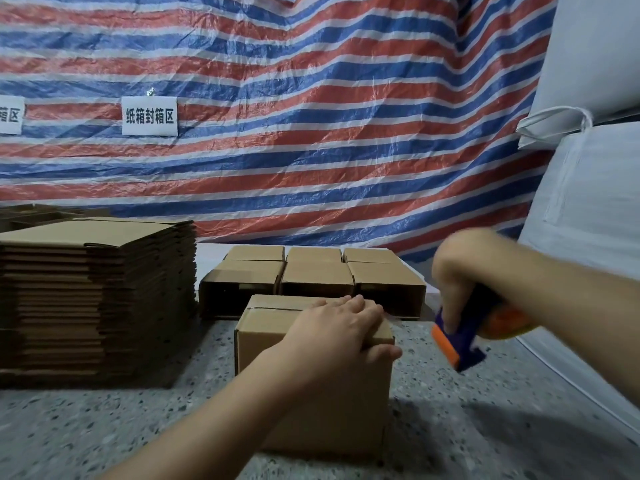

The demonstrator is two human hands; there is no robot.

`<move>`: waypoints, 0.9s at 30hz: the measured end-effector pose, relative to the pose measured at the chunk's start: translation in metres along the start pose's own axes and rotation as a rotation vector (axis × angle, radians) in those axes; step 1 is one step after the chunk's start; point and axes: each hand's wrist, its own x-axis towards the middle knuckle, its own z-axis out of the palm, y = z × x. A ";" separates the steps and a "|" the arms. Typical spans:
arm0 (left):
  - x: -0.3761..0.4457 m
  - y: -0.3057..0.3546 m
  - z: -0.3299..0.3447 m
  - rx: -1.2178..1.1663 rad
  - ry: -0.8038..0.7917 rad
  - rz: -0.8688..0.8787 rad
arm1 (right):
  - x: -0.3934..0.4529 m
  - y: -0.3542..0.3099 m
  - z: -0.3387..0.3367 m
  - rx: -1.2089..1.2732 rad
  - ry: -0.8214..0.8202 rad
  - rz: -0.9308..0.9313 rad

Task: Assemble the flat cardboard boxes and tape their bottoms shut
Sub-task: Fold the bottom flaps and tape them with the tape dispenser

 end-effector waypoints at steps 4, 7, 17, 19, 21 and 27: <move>-0.001 0.001 0.002 0.001 0.015 -0.008 | 0.031 -0.013 0.063 0.093 0.167 -0.023; 0.000 0.000 0.004 -0.018 0.037 -0.003 | 0.051 -0.029 0.108 0.307 0.456 -0.048; 0.000 -0.001 0.007 -0.045 0.070 -0.001 | 0.065 -0.085 0.178 0.491 0.628 0.055; 0.000 -0.001 0.006 -0.041 0.071 -0.001 | 0.060 -0.084 0.172 0.444 0.568 0.081; -0.001 -0.001 0.005 -0.040 0.065 0.000 | 0.052 -0.079 0.159 0.442 0.541 0.108; -0.001 0.002 0.003 -0.022 0.065 -0.005 | 0.025 -0.058 0.123 1.475 0.402 -0.095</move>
